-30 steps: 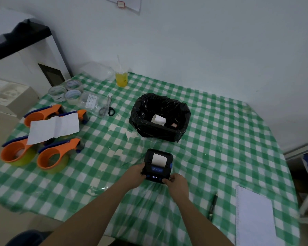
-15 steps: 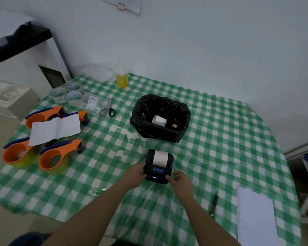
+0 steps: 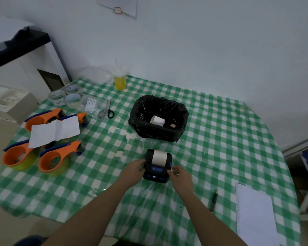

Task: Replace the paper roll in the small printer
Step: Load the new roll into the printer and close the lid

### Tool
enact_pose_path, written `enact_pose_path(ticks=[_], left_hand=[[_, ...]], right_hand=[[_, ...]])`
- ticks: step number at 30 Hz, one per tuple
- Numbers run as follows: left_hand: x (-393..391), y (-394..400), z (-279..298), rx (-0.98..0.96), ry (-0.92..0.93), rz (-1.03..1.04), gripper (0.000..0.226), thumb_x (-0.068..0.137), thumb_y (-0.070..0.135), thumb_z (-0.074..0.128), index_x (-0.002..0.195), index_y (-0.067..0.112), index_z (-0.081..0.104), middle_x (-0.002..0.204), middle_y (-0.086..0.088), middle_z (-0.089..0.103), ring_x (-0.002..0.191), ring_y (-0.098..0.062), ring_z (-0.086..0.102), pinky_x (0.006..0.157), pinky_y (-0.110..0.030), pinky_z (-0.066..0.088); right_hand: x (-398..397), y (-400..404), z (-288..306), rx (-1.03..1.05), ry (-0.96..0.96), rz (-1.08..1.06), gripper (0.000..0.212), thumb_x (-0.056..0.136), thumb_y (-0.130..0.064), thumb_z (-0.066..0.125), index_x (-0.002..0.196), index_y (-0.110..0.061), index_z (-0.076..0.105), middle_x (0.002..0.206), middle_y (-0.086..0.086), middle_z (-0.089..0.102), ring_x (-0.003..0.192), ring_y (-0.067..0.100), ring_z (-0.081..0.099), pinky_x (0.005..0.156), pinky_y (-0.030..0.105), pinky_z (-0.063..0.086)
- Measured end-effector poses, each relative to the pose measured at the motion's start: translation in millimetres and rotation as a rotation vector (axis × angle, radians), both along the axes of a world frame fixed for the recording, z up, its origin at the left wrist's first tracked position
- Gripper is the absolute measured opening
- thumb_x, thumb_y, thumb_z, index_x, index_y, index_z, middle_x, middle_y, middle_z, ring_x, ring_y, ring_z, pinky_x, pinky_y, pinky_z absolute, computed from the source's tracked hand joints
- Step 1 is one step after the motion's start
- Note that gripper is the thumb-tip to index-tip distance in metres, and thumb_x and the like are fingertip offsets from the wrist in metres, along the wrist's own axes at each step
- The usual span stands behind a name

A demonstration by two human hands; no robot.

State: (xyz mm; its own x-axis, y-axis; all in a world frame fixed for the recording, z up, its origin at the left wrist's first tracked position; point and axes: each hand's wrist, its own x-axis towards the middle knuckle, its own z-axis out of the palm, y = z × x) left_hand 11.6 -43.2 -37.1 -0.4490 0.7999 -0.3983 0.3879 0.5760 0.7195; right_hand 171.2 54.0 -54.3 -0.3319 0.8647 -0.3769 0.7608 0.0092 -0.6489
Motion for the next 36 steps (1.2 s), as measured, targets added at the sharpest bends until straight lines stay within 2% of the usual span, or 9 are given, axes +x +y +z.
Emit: enact_pose_path(ticks=[7,20,23,26,32,36], left_hand=[[0.9,-0.4,3.4,0.001,0.001,0.032,0.035,0.090,0.006,0.049,0.124,0.010,0.054,0.127,-0.013,0.061,0.113,-0.029,0.059,0.095,-0.037,0.047],[-3.6,-1.1,9.1,0.013,-0.018,0.078,0.034,0.091,0.012,0.051,0.125,0.010,0.053,0.129,-0.012,0.059,0.117,-0.027,0.056,0.101,-0.040,0.046],[-4.0,0.4,9.5,0.016,-0.018,0.080,0.035,0.091,0.011,0.050,0.126,0.009,0.052,0.130,-0.013,0.059,0.117,-0.027,0.056,0.101,-0.039,0.045],[-3.4,1.4,8.4,0.024,-0.017,0.088,0.034,0.091,0.010,0.050,0.124,0.008,0.053,0.127,-0.013,0.060,0.114,-0.028,0.058,0.097,-0.036,0.045],[-4.5,3.5,6.0,0.044,0.016,0.067,0.031,0.091,0.005,0.048,0.120,0.005,0.057,0.122,-0.015,0.064,0.110,-0.027,0.060,0.089,-0.027,0.043],[-6.1,3.6,4.8,0.025,0.026,0.055,0.032,0.091,0.008,0.048,0.122,0.008,0.056,0.122,-0.014,0.064,0.110,-0.027,0.061,0.096,-0.037,0.049]], right_hand=[[1.3,-0.5,-1.6,0.025,0.011,0.014,0.027,0.089,-0.026,0.058,0.112,-0.011,0.060,0.105,0.008,0.069,0.081,0.015,0.059,0.077,0.034,0.052],[-5.6,5.4,1.2,-0.001,0.115,-0.020,0.024,0.089,-0.021,0.058,0.111,-0.011,0.061,0.097,0.006,0.065,0.078,0.017,0.058,0.066,0.029,0.045],[-6.6,7.1,2.5,0.011,0.133,-0.020,0.024,0.089,-0.020,0.058,0.111,-0.010,0.061,0.092,0.001,0.061,0.077,0.016,0.057,0.061,0.024,0.043],[-6.7,8.0,3.2,0.020,0.129,-0.011,0.024,0.089,-0.019,0.058,0.111,-0.010,0.061,0.095,0.004,0.064,0.077,0.016,0.057,0.055,0.019,0.042],[-5.8,7.1,2.8,0.008,0.139,-0.012,0.022,0.088,-0.018,0.059,0.109,-0.010,0.062,0.090,0.001,0.061,0.079,0.016,0.058,0.069,0.029,0.047],[-4.5,7.7,3.0,-0.003,0.148,-0.025,0.020,0.088,-0.018,0.059,0.107,-0.011,0.062,0.090,0.001,0.062,0.079,0.016,0.057,0.064,0.025,0.045]])
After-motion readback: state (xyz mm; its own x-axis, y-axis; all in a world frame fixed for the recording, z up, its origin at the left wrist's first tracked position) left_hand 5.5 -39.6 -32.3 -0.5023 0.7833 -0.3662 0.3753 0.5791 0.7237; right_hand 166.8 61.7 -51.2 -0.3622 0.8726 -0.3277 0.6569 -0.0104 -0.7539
